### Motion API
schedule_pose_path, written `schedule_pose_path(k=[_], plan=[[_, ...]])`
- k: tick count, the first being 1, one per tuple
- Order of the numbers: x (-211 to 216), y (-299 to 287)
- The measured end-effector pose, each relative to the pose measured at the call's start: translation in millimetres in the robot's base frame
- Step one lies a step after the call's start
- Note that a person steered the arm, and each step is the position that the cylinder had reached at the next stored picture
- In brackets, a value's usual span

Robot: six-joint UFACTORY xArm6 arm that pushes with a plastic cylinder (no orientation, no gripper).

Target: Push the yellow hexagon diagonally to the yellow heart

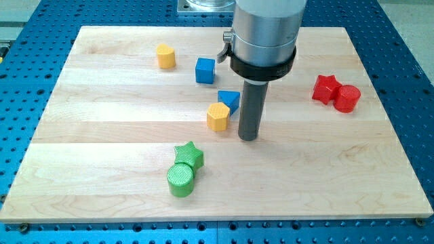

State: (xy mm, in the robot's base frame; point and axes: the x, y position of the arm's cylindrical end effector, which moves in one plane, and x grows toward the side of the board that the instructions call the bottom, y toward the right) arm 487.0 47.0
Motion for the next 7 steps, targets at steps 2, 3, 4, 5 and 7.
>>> schedule_pose_path(k=[2, 3, 4, 5, 7], plan=[[-18, -67], [-35, -70], [-33, -61], [-37, -26], [-88, -115]])
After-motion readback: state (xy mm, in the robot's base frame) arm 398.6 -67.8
